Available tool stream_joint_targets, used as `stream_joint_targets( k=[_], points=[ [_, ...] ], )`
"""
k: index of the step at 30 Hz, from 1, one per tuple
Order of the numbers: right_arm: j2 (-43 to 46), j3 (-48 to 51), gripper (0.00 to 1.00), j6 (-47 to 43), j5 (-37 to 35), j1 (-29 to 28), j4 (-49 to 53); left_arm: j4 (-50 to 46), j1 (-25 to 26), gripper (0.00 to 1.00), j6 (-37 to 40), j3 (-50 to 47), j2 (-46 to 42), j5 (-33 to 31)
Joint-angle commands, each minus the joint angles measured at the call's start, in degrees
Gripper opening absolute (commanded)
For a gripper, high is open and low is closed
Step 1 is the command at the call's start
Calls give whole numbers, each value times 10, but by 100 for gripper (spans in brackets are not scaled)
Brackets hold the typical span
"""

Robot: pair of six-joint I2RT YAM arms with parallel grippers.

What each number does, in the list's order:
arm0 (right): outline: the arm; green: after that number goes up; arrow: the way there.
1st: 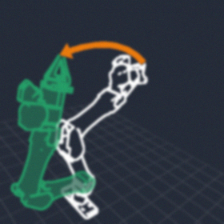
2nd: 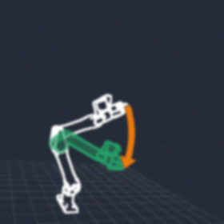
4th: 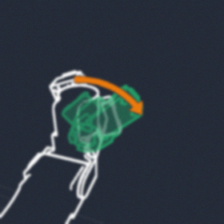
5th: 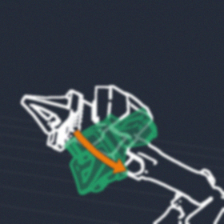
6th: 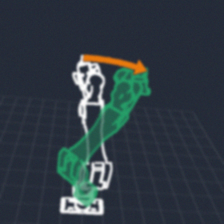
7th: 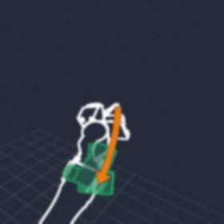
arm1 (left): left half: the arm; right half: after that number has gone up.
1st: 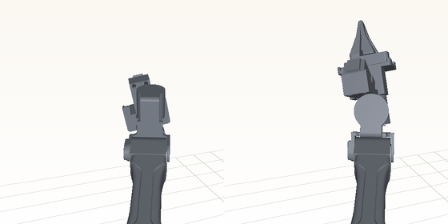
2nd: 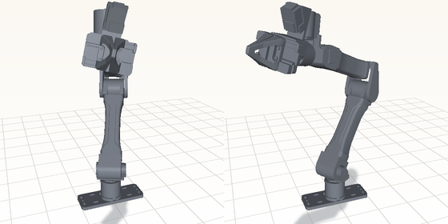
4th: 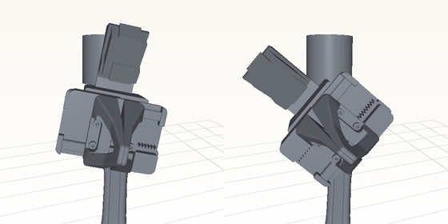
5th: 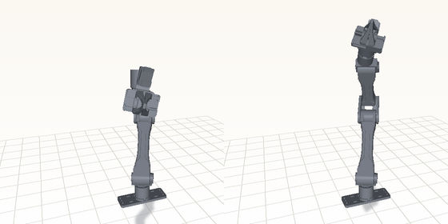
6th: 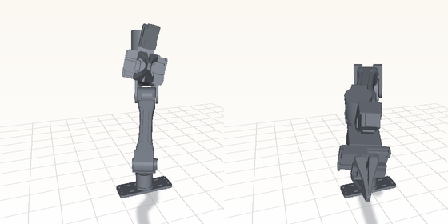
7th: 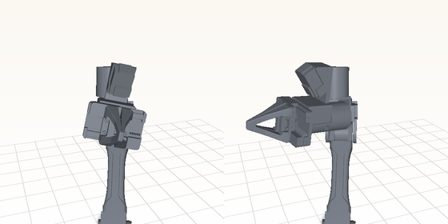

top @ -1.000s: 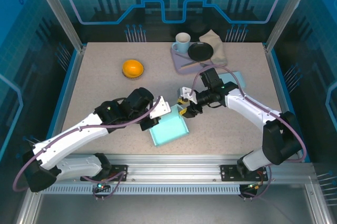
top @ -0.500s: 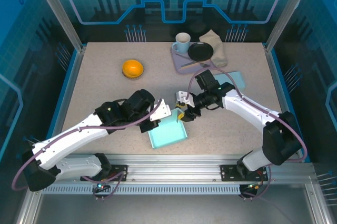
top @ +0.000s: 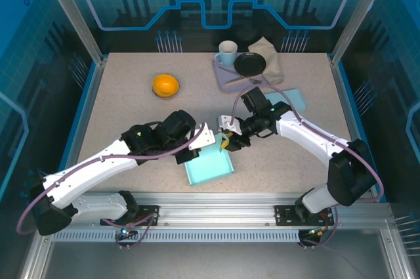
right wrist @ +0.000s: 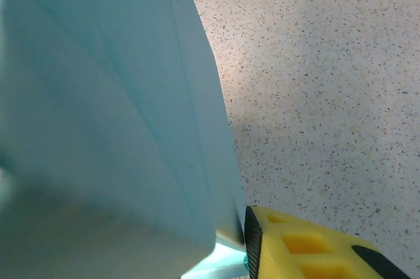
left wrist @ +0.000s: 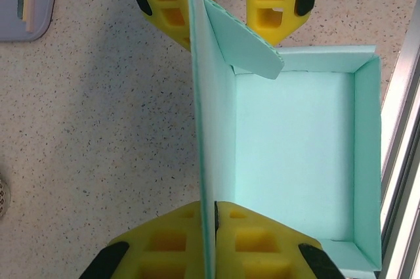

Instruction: Fold the paper box

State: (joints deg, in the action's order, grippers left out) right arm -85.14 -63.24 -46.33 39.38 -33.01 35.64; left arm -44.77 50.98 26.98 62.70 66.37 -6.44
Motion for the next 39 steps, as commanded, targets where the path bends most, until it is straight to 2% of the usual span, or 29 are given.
stream_joint_targets(
  k=[1,4,7,9,13,15,20,23,25,28,31,32,37,39],
  points=[
    [28,-47,32,31,152,-50,-102,109,34,0,16,13,36,86],
    [32,-42,32,35,162,-52,-109,117,38,0,15,12,39,84],
    [39,-33,41,38,172,-57,-123,129,45,0,16,9,40,82],
    [44,-29,40,37,183,-58,-126,136,49,0,18,8,40,79],
    [46,-32,34,41,212,-59,-128,147,55,0,19,3,38,73],
    [47,-34,24,45,215,-61,-129,151,59,0,19,1,38,71],
    [45,-35,14,23,179,-60,-92,151,60,0,21,-1,37,43],
    [47,-29,1,14,162,-54,-79,151,59,0,20,-6,31,4],
    [53,-11,0,24,150,-48,-100,155,56,0,3,-7,25,-23],
    [67,29,0,50,119,-33,-161,167,32,12,-59,-13,3,-45],
    [85,82,0,87,68,-21,-251,175,-4,48,-143,-25,-33,-76],
    [90,97,0,94,49,-17,-278,176,-18,55,-175,-31,-51,-83],
    [87,125,0,111,-29,-13,-364,180,-96,76,-383,-61,-128,-149],
    [74,125,0,108,-44,-10,-374,157,-131,79,-449,-57,-147,-157]
  ],
)
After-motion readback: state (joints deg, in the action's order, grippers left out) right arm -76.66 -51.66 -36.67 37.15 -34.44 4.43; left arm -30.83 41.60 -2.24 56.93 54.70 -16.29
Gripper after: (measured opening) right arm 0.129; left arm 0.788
